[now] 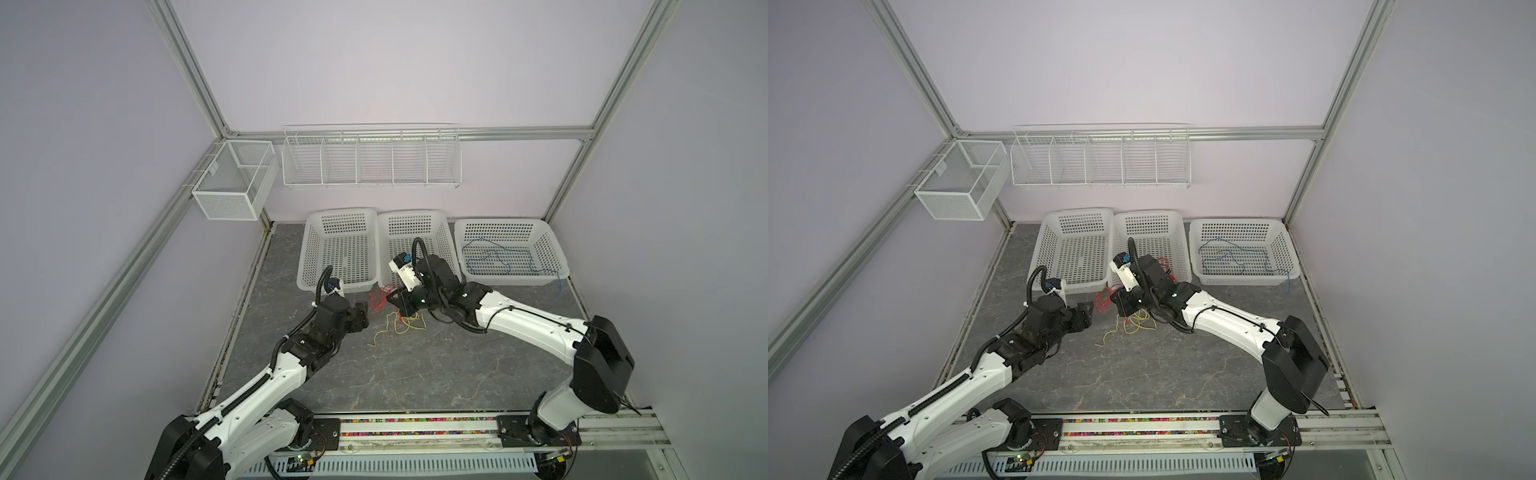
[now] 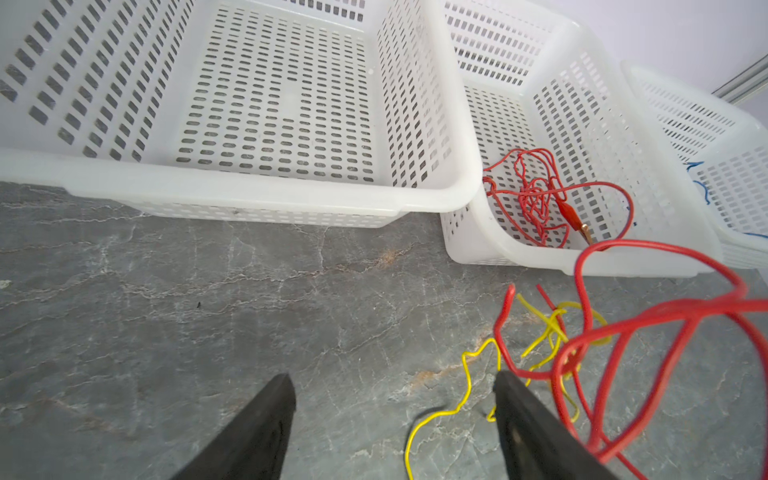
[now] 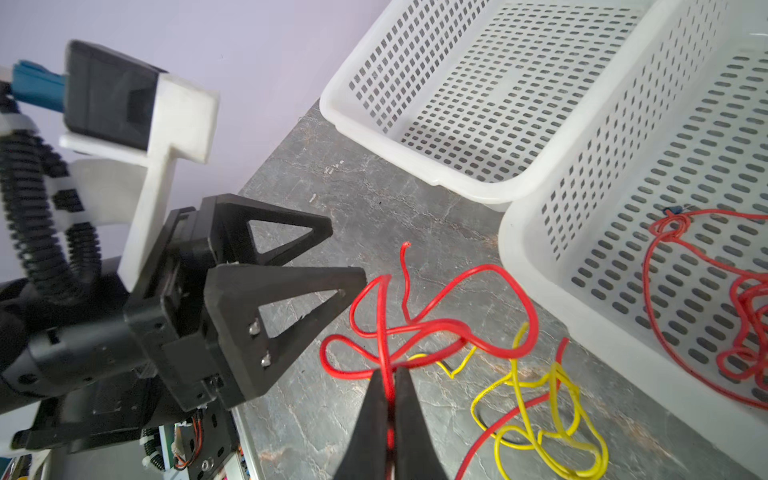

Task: Untangle the cables
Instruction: 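Lift the red wire with the right gripper beside the open left gripper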

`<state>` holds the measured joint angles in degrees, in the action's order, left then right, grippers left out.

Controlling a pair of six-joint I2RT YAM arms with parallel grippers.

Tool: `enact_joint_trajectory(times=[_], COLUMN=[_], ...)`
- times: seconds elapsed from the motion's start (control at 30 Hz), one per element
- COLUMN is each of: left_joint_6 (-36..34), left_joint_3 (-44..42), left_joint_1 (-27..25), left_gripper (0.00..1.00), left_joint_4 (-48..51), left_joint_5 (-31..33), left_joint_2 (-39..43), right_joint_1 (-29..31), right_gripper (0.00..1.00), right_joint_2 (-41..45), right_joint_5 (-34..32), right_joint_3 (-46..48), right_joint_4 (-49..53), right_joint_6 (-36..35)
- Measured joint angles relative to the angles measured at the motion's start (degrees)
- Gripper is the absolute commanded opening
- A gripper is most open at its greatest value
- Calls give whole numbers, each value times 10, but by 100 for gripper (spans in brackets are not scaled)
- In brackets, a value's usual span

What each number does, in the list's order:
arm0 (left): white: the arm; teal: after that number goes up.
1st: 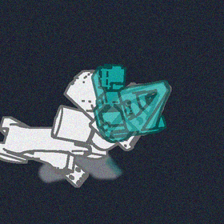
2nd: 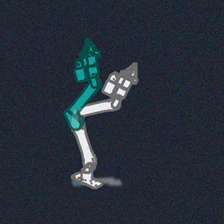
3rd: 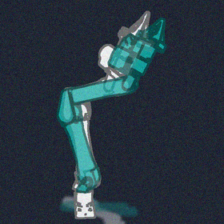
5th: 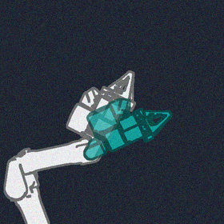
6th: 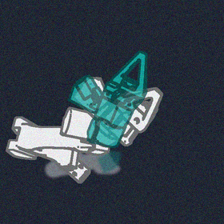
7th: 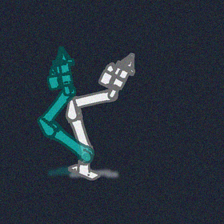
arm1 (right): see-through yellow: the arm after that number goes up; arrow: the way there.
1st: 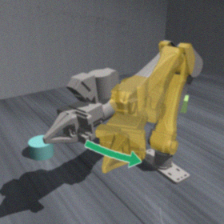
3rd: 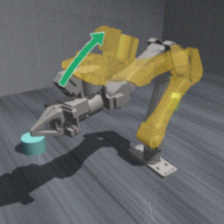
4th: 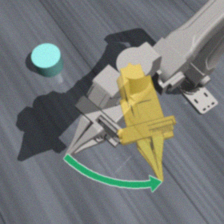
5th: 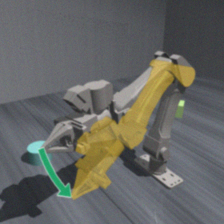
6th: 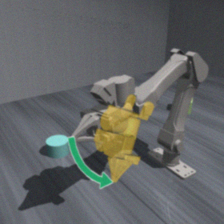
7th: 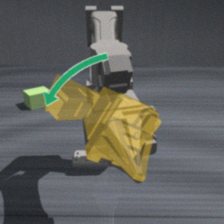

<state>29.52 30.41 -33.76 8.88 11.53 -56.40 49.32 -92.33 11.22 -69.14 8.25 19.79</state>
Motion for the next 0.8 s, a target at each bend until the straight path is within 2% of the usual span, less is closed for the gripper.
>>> enact_joint_trajectory(times=[0.43,0.8], left_joint_6=[0,0], left_joint_3=[4,4], left_joint_1=[0,0], left_gripper=[76,76], left_joint_4=[1,5], left_joint_5=[0,1], left_joint_2=[-1,13], right_joint_1=[0,3], right_gripper=[6,6], right_joint_2=[-56,-50], right_joint_5=[98,178], right_joint_3=[43,44], right_joint_4=[-43,-59], right_joint_6=[47,44])
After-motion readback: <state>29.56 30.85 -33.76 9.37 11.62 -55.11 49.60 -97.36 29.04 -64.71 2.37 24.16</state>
